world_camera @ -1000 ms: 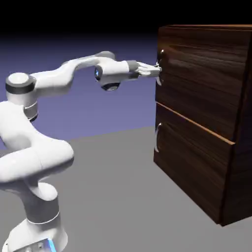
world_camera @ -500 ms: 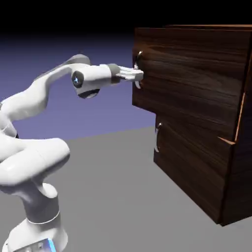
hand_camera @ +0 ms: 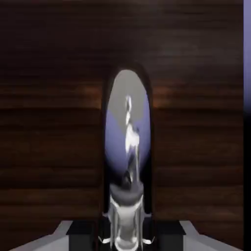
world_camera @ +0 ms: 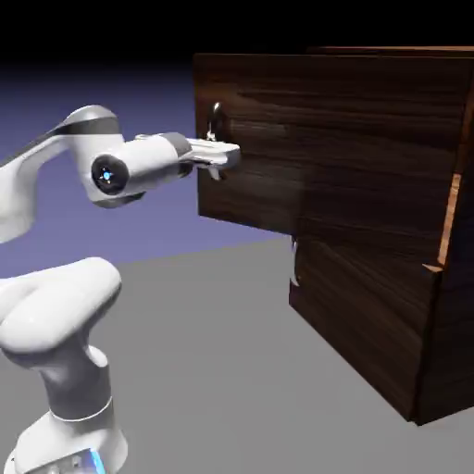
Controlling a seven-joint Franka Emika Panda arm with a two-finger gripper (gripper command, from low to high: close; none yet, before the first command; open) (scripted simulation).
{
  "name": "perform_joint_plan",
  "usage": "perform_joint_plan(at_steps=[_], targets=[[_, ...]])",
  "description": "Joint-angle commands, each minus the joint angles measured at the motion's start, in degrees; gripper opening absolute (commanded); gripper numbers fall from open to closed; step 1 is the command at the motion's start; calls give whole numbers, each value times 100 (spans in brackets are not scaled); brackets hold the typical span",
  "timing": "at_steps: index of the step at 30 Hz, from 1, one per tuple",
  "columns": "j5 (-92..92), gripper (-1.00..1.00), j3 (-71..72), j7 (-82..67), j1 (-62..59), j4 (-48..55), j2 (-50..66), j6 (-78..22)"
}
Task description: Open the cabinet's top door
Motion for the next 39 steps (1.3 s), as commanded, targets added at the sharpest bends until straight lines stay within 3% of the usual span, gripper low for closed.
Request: perform_joint_plan(at_steps=[1,11,15,27,39], targets=[[-155,-100,-206,-63,19,-81,-5,-144],[-1746,-100,-2275,-598,-545,-478,162,-1799],[-2008,-100,-2748,-741,-1314,-481,317,-2794],[-4534,-100,-5049,-2249,-1260,345,2592,-4186],[-6429,-100,-6813,-3568,-119,2065,5084,-5423]])
